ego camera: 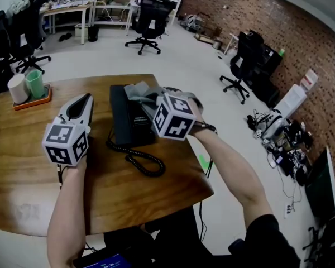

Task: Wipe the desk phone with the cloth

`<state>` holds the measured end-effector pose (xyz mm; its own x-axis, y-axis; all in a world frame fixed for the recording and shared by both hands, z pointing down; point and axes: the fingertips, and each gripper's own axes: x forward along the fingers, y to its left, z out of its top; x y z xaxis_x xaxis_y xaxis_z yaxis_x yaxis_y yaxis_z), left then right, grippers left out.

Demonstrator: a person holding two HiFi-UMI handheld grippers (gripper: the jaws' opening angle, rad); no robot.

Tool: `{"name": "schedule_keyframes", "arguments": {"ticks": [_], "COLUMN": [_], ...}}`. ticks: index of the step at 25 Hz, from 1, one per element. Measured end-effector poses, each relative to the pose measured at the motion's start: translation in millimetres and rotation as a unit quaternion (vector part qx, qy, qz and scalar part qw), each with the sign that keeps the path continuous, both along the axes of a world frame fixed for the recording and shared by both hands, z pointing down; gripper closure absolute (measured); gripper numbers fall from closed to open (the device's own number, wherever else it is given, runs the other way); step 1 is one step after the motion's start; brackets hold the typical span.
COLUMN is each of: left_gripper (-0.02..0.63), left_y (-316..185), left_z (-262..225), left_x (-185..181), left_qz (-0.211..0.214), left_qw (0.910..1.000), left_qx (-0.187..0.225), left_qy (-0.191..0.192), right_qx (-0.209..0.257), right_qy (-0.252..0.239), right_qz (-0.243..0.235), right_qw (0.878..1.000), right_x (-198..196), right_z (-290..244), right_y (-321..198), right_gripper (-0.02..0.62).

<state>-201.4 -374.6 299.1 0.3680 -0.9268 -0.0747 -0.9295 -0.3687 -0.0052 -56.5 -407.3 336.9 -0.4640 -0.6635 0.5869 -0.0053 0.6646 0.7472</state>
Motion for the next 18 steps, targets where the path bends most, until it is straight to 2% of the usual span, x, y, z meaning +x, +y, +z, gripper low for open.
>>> {"name": "schedule_keyframes", "arguments": {"ticks": [7,12,14,16,18], "left_gripper": [0.606,0.606,0.606,0.606,0.606], "left_y": [-1,0,0,-1,-2], "left_z": [0,1,1,1,2], "left_x": [-1,0,0,-1,-2], "left_qz": [-0.001,-0.001,0.0,0.001,0.0], "left_qw": [1.0,1.0,1.0,1.0,1.0], "left_qx": [-0.001,-0.002,-0.002,-0.001,-0.001], "left_qy": [0.001,0.001,0.0,-0.001,0.0], "right_qx": [-0.017,-0.091,-0.078,-0.034,0.0], "right_qy": [0.037,0.056,0.023,-0.029,-0.082], "right_qz": [-0.04,-0.08,-0.064,-0.023,0.02], "right_qw": [0.998,0.991,0.995,0.999,0.996], "right_x": [23,36,35,30,21], "right_z": [38,52,32,0,-28], "right_y": [82,126,108,66,20], "right_gripper": [0.572,0.571,0.571,0.571,0.571]}}
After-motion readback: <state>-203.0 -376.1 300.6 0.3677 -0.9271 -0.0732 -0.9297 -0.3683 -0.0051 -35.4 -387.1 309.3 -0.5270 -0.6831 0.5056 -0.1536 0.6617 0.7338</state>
